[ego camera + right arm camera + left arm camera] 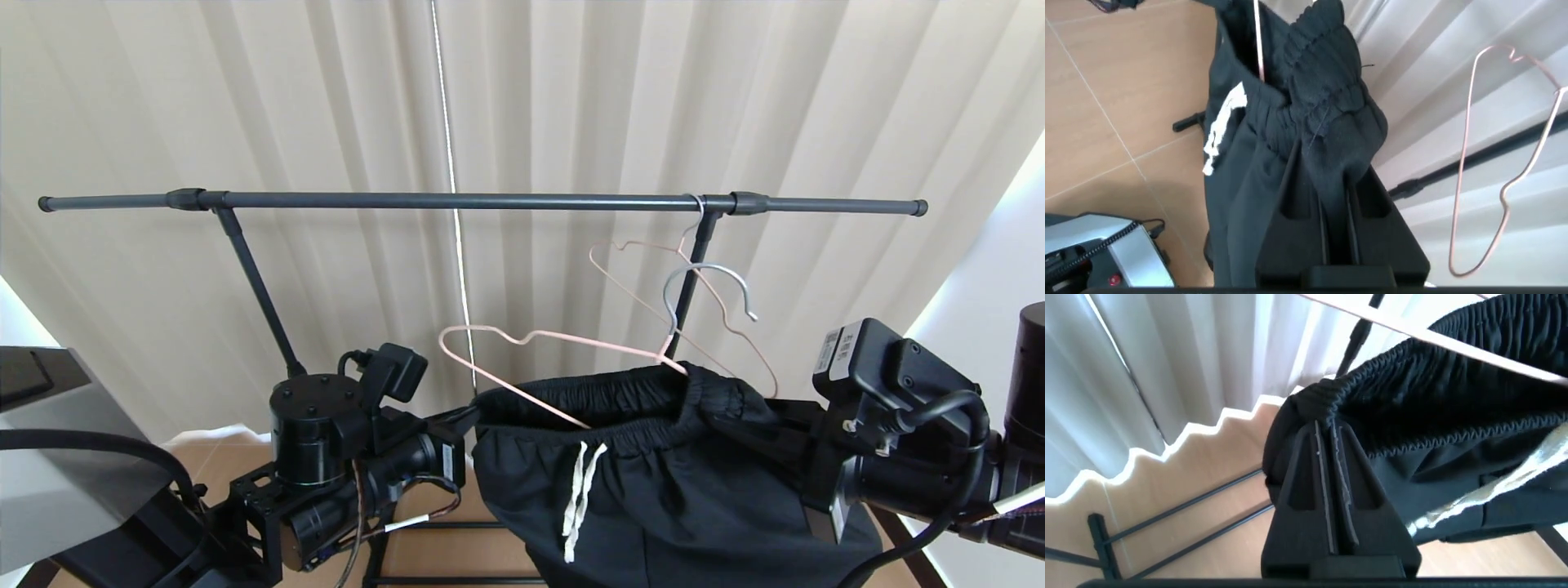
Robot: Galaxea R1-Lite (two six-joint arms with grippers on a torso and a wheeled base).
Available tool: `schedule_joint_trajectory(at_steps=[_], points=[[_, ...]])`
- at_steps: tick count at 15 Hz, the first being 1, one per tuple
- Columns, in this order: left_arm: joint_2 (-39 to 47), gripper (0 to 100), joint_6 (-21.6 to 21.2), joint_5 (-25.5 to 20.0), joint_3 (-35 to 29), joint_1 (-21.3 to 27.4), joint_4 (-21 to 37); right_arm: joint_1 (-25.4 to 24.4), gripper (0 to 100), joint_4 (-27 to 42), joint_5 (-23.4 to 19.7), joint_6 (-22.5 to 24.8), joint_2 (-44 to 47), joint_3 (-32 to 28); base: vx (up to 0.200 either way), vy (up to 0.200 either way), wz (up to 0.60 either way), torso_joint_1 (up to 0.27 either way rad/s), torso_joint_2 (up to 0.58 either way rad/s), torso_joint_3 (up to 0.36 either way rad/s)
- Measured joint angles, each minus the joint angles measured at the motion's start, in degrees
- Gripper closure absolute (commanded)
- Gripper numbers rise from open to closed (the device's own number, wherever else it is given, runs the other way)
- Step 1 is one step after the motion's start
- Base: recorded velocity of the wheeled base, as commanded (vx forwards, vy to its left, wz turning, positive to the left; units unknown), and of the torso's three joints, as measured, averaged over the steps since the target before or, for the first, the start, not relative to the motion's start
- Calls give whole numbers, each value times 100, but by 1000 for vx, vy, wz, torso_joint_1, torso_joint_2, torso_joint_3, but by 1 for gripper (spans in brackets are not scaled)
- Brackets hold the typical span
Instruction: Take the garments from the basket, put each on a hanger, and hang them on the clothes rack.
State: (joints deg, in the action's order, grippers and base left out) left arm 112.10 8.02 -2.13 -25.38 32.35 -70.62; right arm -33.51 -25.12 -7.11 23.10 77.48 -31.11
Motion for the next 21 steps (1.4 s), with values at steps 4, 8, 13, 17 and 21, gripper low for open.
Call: schedule_joint_trajectory(at_steps=[4, 8, 13, 17, 21], points=[[-11, 100, -80, 9, -46, -171, -5, 88, 100, 6, -55, 29, -80, 232, 0, 0, 0, 0, 0, 0], [-9, 100, -83, 6, -132, -383, 0, 91, 100, 17, -55, 115, -135, 363, 0, 0, 0, 0, 0, 0], [-6, 100, -83, 6, -216, -540, 6, 91, 100, 66, -52, 653, -122, 584, 0, 0, 0, 0, 0, 0], [-9, 100, -83, 6, -238, -606, 6, 238, 100, 74, -55, 935, 5, 667, 0, 0, 0, 0, 0, 0], [-11, 100, -83, 11, -286, -689, 9, 460, 100, 74, -50, 1174, 228, 735, 0, 0, 0, 0, 0, 0]])
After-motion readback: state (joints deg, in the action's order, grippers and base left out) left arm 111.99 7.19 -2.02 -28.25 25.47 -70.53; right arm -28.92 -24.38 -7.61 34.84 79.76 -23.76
